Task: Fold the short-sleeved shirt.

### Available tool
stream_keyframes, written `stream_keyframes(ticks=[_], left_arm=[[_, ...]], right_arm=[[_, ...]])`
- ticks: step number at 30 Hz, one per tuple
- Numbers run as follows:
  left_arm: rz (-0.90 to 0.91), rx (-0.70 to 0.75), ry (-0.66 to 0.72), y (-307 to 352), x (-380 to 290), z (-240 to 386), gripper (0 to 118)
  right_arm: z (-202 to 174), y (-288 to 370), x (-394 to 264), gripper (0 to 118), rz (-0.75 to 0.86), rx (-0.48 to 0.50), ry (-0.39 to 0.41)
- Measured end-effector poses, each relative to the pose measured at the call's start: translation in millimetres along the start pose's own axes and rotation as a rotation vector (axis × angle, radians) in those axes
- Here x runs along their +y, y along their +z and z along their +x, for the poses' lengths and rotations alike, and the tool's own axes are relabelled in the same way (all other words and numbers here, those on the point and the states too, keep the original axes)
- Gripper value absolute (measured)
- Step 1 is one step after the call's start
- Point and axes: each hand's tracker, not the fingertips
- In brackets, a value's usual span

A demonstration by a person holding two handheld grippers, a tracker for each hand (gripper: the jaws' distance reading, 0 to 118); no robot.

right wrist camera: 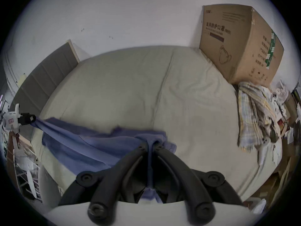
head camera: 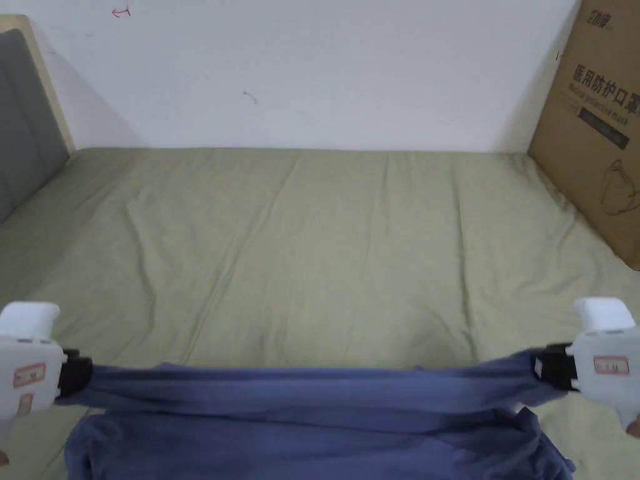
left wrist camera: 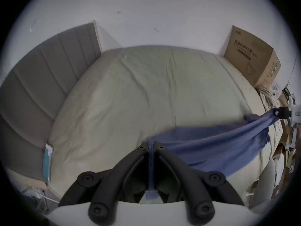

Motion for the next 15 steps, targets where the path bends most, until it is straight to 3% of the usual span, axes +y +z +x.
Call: stream_keyframes(ticks=[5,12,13,15], left_arm=[[-0.093,0.009,0.017,-23.3,-55.8,-2.4,3],[-0.111,0.022,0.050,-38.0,-79.9,-3.7,8],[-0.106,0.024,0.055,-37.4,-78.5,-4.0,21],[-0.104,0.045,0.063,-35.7,-74.5,-5.7,58]], right_arm=[[1.5,-24.5,-64.8,5,-0.138,-0.016,-0.006],[3.8,-41.0,-91.8,5,-0.160,-0.020,-0.103],[4.1,-39.4,-90.9,8,-0.154,-0.017,-0.107],[1.5,-32.2,-85.3,32,-0.149,-0.017,-0.101]])
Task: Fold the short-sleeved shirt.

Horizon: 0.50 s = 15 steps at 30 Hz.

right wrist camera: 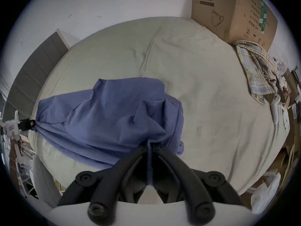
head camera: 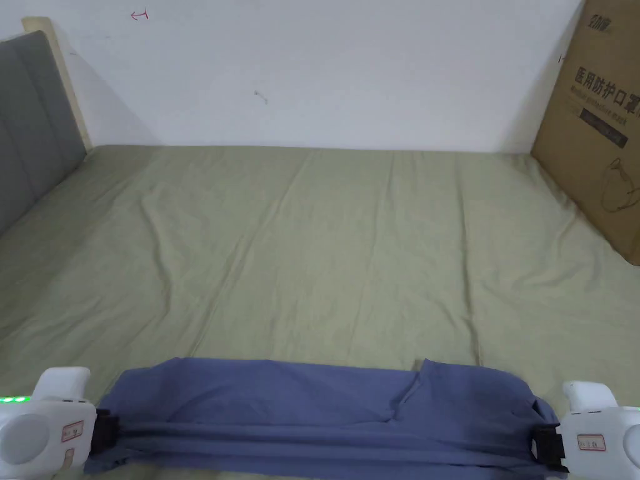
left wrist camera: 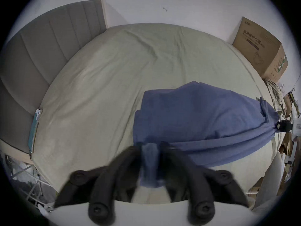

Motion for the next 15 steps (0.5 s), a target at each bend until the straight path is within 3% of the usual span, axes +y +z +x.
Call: stream_keyframes(ticks=[1,2,6,12,13,14,15], left_arm=[[-0.003,0.011,0.000,3.7,1.5,2.3,83],[0.000,0.015,0.000,6.9,2.6,1.4,91],[0.083,-0.044,0.040,35.5,9.4,3.4,92],[0.177,-0.147,0.069,73.1,20.9,15.9,93],[0.182,-0.166,0.073,77.3,20.5,18.7,85],[0.196,-0.178,0.069,80.9,18.0,20.6,67],[0.206,-0.185,0.068,83.4,15.6,22.9,41]], right_arm=[[-1.5,3.0,1.6,51,0.001,-0.003,0.008],[-4.0,5.2,2.5,59,0.014,-0.020,0.019],[-18.3,24.8,13.3,62,0.082,-0.032,0.058],[-64.4,43.7,32.6,61,0.202,0.064,0.114],[-74.9,43.3,33.6,54,0.222,0.083,0.129],[-85.5,42.1,34.1,38,0.228,0.090,0.146],[-95.0,34.2,33.1,16,0.228,0.086,0.153]])
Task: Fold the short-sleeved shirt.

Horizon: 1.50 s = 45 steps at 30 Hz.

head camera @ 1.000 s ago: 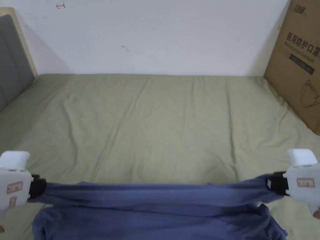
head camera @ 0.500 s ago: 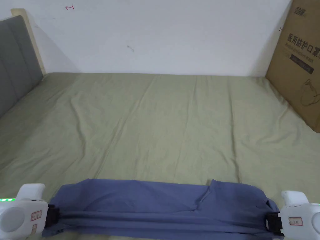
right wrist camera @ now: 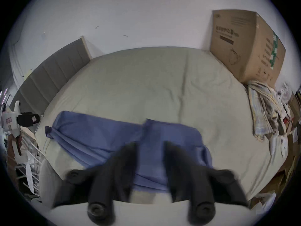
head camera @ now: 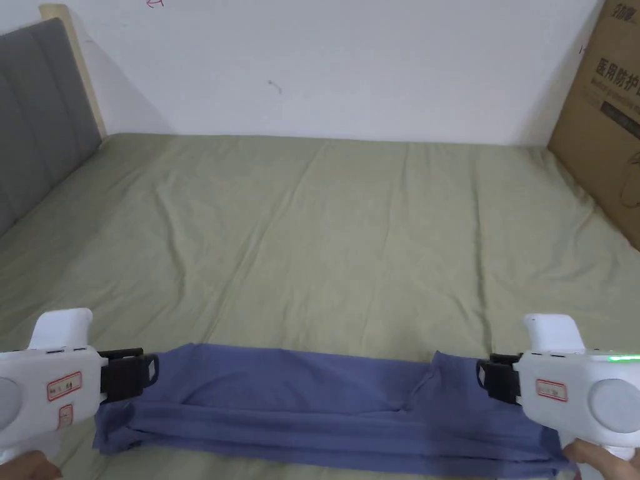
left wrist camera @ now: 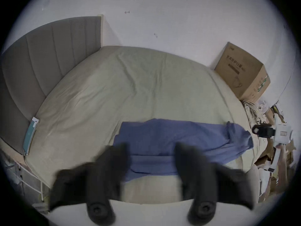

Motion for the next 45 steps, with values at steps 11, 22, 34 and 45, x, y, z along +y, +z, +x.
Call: stream_keyframes(ticks=[11,22,34,45], left_arm=[[-0.009,0.017,0.127,1.0,-35.5,-28.2,0],[-0.045,-0.150,0.487,-32.2,-56.8,-95.2,93],[-0.085,-0.463,0.892,-122.3,-74.9,-138.8,81],[-0.111,-0.389,0.817,-111.1,-62.1,-110.8,7]], right_arm=[[-76.9,-39.1,-8.9,1,0.011,0.094,0.031],[-117.4,-40.0,9.2,1,0.183,0.066,0.006],[-112.8,11.5,4.0,1,0.470,-0.119,0.006],[-92.1,-3.2,-2.3,1,0.439,-0.159,-0.028]])
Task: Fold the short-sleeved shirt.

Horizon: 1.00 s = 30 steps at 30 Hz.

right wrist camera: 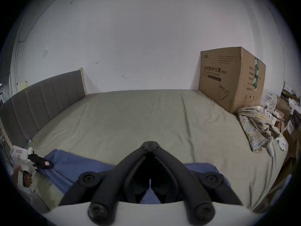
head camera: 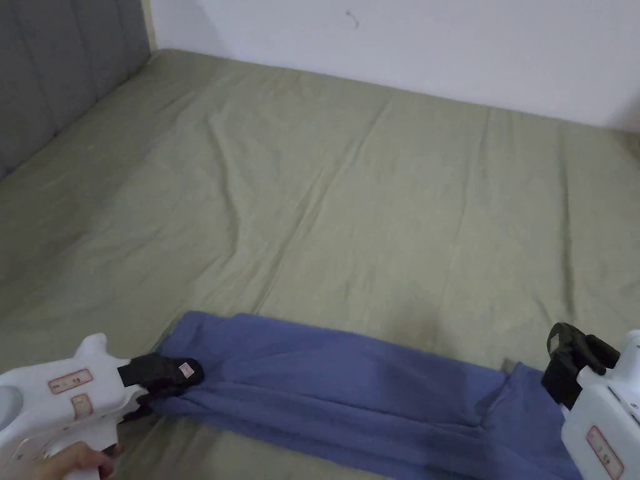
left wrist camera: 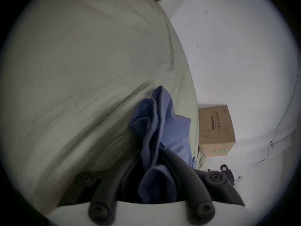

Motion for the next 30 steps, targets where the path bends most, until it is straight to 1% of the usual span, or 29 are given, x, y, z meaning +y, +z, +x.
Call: stream_keyframes(ticks=[2,3,5,6,8,12,14,17,19,21,24,26,30], left_arm=[[-0.002,0.014,-0.019,1.7,24.3,-27.3,7],[-0.005,0.017,-0.021,4.4,27.6,-27.7,7],[0.005,0.027,-0.040,12.6,32.4,-26.0,7],[0.010,0.039,-0.049,16.7,28.0,-14.7,7],[0.031,0.086,-0.090,29.4,33.2,-13.7,7],[0.030,0.122,-0.100,43.7,28.7,-3.4,7],[0.025,0.149,-0.137,41.6,32.7,-3.9,7],[0.054,0.200,-0.208,41.0,32.0,19.1,7],[0.080,0.198,-0.258,40.7,21.3,52.4,7],[0.097,0.212,-0.355,39.8,13.9,85.2,7],[0.112,0.250,-0.576,28.5,-7.9,139.8,7],[0.098,0.265,-0.736,12.9,-44.4,184.7,7],[0.038,0.301,-1.001,-36.8,-106.0,231.1,7]], right_arm=[[0.9,-1.0,1.1,1,-0.005,-0.001,-0.004],[1.1,-2.1,0.5,1,-0.004,0.001,-0.007],[0.9,-1.8,0.3,1,-0.009,0.004,-0.002],[0.6,-1.2,-0.2,1,-0.011,0.007,0.006],[1.5,-1.0,-2.1,1,-0.018,0.015,0.017],[5.7,-0.4,-6.9,1,-0.037,0.037,-0.002],[7.4,0.7,-9.6,1,-0.040,0.042,-0.005],[11.6,4.6,-12.0,1,-0.033,0.042,0.000],[15.2,9.9,-9.7,1,-0.021,0.043,0.000],[20.5,13.4,-7.4,1,-0.006,0.040,-0.008],[31.7,15.9,-5.5,1,0.008,0.035,-0.028],[36.7,20.2,-4.3,1,0.015,0.016,-0.015],[47.2,27.5,-4.4,1,0.019,0.019,0.003]])
